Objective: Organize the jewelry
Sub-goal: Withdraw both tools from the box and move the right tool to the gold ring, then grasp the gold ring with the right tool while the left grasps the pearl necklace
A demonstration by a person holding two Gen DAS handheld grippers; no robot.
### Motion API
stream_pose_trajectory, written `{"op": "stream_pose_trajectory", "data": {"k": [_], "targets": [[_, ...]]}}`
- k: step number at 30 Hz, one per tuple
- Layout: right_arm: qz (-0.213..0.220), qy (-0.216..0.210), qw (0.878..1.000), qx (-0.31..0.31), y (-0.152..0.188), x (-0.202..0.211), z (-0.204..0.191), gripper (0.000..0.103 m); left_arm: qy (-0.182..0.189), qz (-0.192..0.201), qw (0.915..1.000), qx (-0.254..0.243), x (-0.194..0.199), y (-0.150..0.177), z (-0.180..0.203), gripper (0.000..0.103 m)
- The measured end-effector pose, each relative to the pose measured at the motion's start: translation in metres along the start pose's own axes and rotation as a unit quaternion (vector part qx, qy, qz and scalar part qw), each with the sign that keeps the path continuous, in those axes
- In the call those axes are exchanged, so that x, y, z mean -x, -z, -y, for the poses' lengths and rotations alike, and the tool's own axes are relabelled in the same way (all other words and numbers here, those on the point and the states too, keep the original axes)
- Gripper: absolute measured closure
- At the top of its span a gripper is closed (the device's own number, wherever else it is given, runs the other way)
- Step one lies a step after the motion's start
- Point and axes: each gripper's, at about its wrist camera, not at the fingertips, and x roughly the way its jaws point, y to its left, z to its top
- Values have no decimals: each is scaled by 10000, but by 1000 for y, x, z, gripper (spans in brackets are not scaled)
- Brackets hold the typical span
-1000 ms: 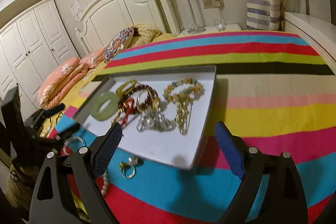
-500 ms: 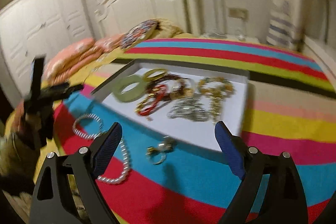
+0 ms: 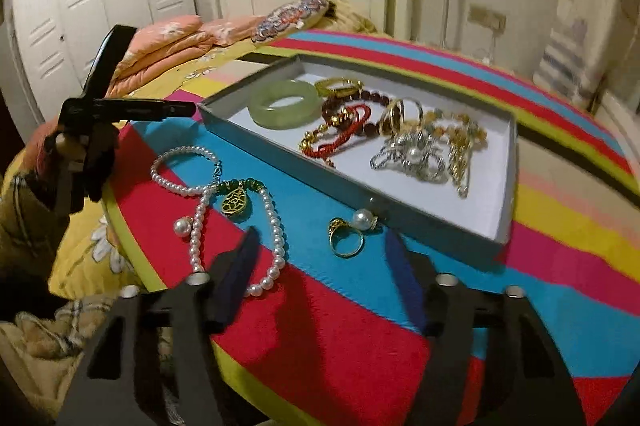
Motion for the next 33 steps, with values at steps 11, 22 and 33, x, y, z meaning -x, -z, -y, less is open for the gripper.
{"op": "stream_pose_trajectory", "data": {"k": [11,22,33], "targets": [[-183,344,9992,-124,-3,-20,1,64,-24,53,10000,-3,2,1,4,3],[9,540,9985,85,2,-12,3,81,10,480,9988,-79,21,9,8,3],[434,489,9978,-50,2,14,10,81,1141,679,9832,-1253,70,76,111,3]]}}
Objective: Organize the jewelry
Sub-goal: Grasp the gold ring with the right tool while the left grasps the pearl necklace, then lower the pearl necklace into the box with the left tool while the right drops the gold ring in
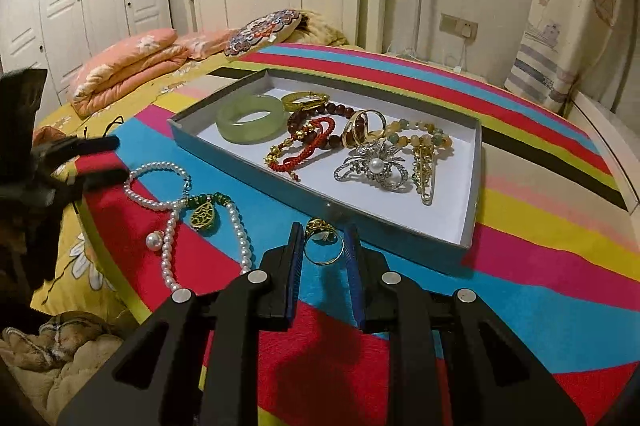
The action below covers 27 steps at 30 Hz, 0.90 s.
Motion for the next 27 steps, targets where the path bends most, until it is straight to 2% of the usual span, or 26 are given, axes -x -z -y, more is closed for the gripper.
{"op": "stream_pose_trajectory", "data": {"k": [2,5,9,14,16,17,18,22,24,27], "targets": [[52,1,10000,-4,0,3,1,81,8,-135,9994,-312,-8,0,21,4],[137,-4,9999,-51,1,9,4,81,-1,-441,9966,-697,-25,1,46,16],[200,-36,9997,-135,2,12,9,81,-33,-696,9944,-794,-43,-3,56,25],[260,-58,9995,-148,2,14,11,81,27,-864,9934,-758,-52,-9,62,30],[276,-67,9994,-186,3,15,13,81,94,-853,9930,-808,-53,-13,63,44],[282,-72,9994,-202,3,15,13,81,149,-836,9927,-851,-53,-14,65,64],[296,-77,9993,-224,3,15,14,81,166,-842,9925,-869,-55,-16,65,74],[358,-68,9990,-259,3,19,17,81,304,-774,9930,-836,-54,-19,63,77],[366,-69,9989,-293,4,20,19,81,396,-694,9938,-774,-50,-20,60,88],[369,-78,9988,-300,4,20,20,81,413,-562,9949,-723,-44,-25,57,89]]}}
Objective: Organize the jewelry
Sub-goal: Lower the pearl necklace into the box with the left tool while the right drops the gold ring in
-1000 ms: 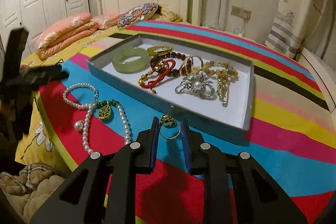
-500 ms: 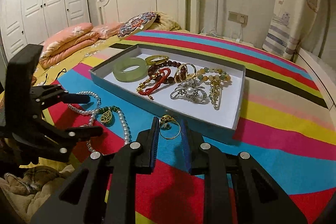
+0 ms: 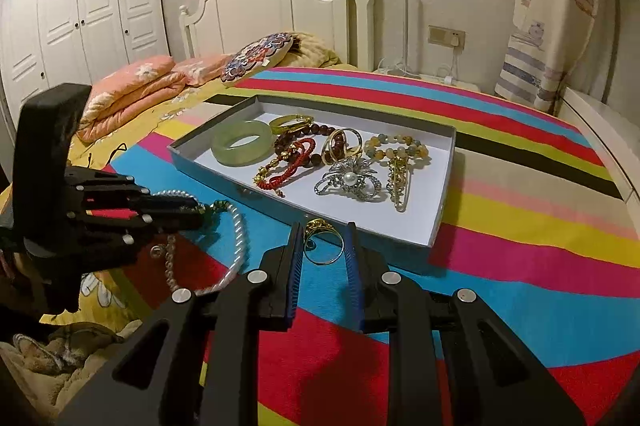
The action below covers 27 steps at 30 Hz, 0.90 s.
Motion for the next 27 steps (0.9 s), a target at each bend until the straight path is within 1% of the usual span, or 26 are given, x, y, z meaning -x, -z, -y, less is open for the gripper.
{"op": "stream_pose_trajectory", "data": {"k": [3,7,12,18,27], "targets": [[2,-7,10000,6,0,0,-1,81,30,25,10000,-24,3,-3,-2,89],[3,3,10000,-16,0,0,0,81,75,117,9999,96,5,-3,-9,89],[6,-10,10000,-18,0,0,-1,81,162,391,9991,91,23,-10,-8,89],[91,0,10000,-31,-2,6,1,81,138,714,9973,-56,49,-25,-1,89],[403,55,9992,-21,-14,27,1,81,58,1194,9920,-403,90,-51,14,89]]}}
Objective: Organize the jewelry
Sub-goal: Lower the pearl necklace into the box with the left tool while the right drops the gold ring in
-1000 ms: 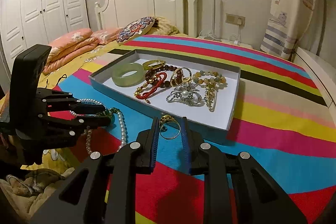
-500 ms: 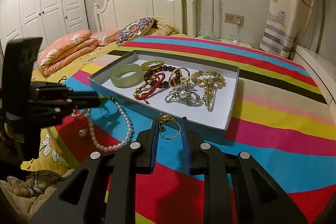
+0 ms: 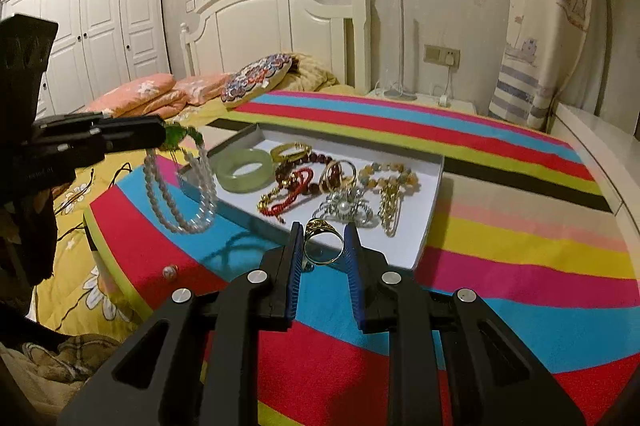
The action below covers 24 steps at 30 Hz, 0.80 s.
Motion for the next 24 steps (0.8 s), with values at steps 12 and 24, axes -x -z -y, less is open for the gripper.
{"op": "stream_pose_trajectory", "data": {"k": [12,24], "targets": [[100,96,9999,83,-10,2,5,81,-42,131,9993,-353,0,-36,8,89],[-84,277,9996,9,-26,-31,30,81,-4,-141,9988,-464,-49,-59,12,89]]}}
